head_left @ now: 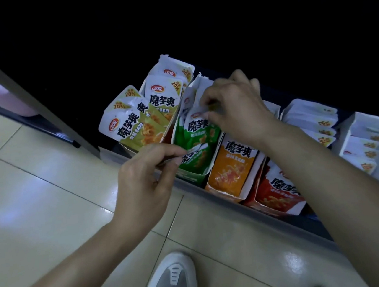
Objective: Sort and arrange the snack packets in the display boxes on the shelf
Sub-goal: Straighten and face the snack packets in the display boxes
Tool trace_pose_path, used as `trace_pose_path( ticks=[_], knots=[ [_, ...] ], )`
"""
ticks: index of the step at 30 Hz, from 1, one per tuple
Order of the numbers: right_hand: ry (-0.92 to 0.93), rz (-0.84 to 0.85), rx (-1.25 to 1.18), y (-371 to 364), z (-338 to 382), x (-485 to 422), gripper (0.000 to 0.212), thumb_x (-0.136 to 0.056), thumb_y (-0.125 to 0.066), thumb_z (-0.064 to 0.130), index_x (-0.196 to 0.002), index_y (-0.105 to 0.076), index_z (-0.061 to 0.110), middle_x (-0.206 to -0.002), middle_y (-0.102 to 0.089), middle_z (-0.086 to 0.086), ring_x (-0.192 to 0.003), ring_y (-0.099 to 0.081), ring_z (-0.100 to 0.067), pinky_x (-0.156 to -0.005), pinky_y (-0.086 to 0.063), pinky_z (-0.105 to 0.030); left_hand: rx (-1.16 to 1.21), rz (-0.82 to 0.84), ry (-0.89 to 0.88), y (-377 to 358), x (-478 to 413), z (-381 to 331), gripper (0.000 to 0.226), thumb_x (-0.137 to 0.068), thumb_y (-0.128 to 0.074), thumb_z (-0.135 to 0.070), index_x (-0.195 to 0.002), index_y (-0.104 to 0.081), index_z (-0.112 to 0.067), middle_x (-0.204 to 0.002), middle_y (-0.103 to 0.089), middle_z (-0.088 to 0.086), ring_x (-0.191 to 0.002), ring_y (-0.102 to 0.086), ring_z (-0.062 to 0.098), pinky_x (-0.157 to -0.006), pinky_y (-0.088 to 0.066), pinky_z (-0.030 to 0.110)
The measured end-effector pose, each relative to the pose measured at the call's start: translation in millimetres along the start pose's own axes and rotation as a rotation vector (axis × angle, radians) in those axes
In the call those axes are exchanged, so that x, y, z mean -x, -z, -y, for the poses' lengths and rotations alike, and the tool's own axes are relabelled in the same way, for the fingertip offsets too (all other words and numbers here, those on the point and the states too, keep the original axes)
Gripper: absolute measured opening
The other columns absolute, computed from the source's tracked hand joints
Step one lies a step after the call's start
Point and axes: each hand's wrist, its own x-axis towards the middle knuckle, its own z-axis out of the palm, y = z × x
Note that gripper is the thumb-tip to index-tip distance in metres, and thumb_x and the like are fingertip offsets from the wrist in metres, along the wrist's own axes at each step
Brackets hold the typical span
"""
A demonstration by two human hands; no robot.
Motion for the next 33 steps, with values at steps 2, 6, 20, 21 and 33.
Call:
trace_pose_path(
  ticks=[2,6,20,21,33],
  knots=[
    [-0.015,-0.006,-0.072,1.8,-2.1,1.5,0.011,-0.091,-0.071,0.028,-0.096,-0.068,0.019,-0.094,-0.057,0.006,-0.101,-0.043,-0.023,-0.077,-0.016,-0.028,0.015,0.018,-0.013,0.8,2.5,0.9,0.016,-0.093,-0.068,-0.001,-0.104,-0.075,-0.011,-0.097,-0.072,-0.005,-0.093,-0.066,0.007,-0.077,-0.047,0.012],
    [-0.016,-0.050,-0.217,13.9,-3.5,9.8,0.011,-0.094,-0.068,0.022,-0.094,-0.067,0.011,-0.087,-0.063,-0.005,-0.083,-0.058,-0.022,-0.076,-0.049,-0.043,0.038,0.044,-0.064,2.9,6.2,3.7,0.017,-0.093,-0.067,0.000,-0.104,-0.075,-0.010,-0.100,-0.072,-0.003,-0.096,-0.067,0.011,-0.080,-0.049,0.018],
    [-0.093,-0.107,-0.109,12.0,-1.0,10.2,0.023,-0.096,-0.066,0.022,-0.113,-0.073,0.007,-0.102,-0.074,-0.014,-0.094,-0.067,-0.031,-0.085,-0.055,-0.046,0.060,-0.082,-0.082,-4.2,-7.3,7.6,0.015,-0.095,-0.064,-0.004,-0.104,-0.073,-0.011,-0.099,-0.070,-0.001,-0.096,-0.065,0.016,-0.079,-0.053,0.035],
    [-0.097,-0.088,-0.116,10.5,0.1,11.2,0.025,-0.096,-0.066,0.022,-0.116,-0.072,0.008,-0.106,-0.073,-0.014,-0.097,-0.067,-0.031,-0.088,-0.054,-0.046,0.068,-0.085,-0.072,-4.4,-10.0,8.2,0.015,-0.096,-0.063,-0.004,-0.105,-0.073,-0.010,-0.099,-0.070,0.000,-0.096,-0.065,0.017,-0.078,-0.054,0.037],
    [-0.182,0.050,-0.397,27.3,13.3,48.1,0.058,-0.087,-0.073,0.024,-0.141,-0.052,0.023,-0.136,-0.056,0.006,-0.119,-0.051,-0.010,-0.099,-0.042,-0.026,0.044,0.055,-0.166,-5.1,-72.4,-6.5,0.022,-0.097,-0.068,-0.012,-0.119,-0.067,-0.011,-0.108,-0.069,-0.002,-0.096,-0.068,0.014,-0.083,-0.058,0.033]
  ],
)
